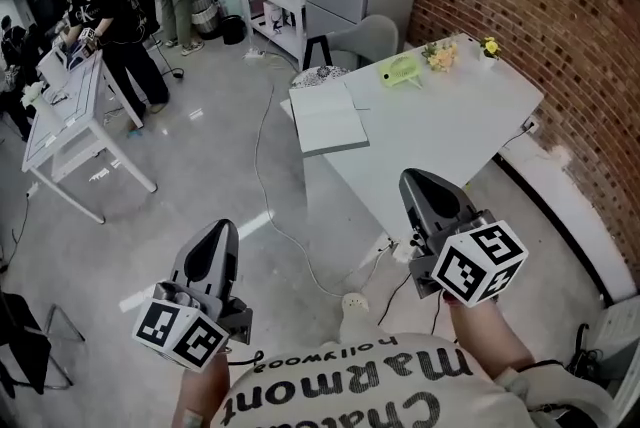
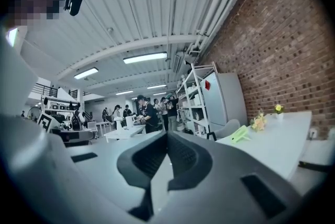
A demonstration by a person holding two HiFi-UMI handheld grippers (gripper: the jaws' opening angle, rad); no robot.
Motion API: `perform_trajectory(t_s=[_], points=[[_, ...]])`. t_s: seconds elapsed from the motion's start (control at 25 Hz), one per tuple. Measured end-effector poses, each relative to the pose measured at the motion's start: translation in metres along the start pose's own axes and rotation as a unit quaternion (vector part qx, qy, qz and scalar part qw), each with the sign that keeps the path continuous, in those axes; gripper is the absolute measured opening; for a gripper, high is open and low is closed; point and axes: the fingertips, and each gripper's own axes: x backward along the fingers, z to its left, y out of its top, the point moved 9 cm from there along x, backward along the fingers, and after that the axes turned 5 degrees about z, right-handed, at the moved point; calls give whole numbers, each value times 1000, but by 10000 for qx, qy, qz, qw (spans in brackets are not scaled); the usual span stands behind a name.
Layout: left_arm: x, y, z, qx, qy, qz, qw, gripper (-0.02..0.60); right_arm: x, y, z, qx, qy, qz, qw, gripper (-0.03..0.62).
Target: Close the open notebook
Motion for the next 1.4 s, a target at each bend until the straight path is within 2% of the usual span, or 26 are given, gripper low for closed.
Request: perform_trajectory(t_s=[0.44, 0.92, 1.2, 1.4], points=[[-41, 9, 28, -14, 500, -51, 9987, 2, -73, 2, -36, 40, 352, 246, 9991, 3], [-119, 34, 41, -145, 871, -359, 9954, 2, -161, 42, -90, 302, 837, 206, 9958, 3], [-156, 30, 47, -120, 1102, -452, 9928, 2, -202, 42, -120, 374, 1106, 333, 9926, 3], [-177, 17, 50, -59, 1299, -376, 9908, 2, -222, 31, -141, 309, 1230, 459, 9909, 3]])
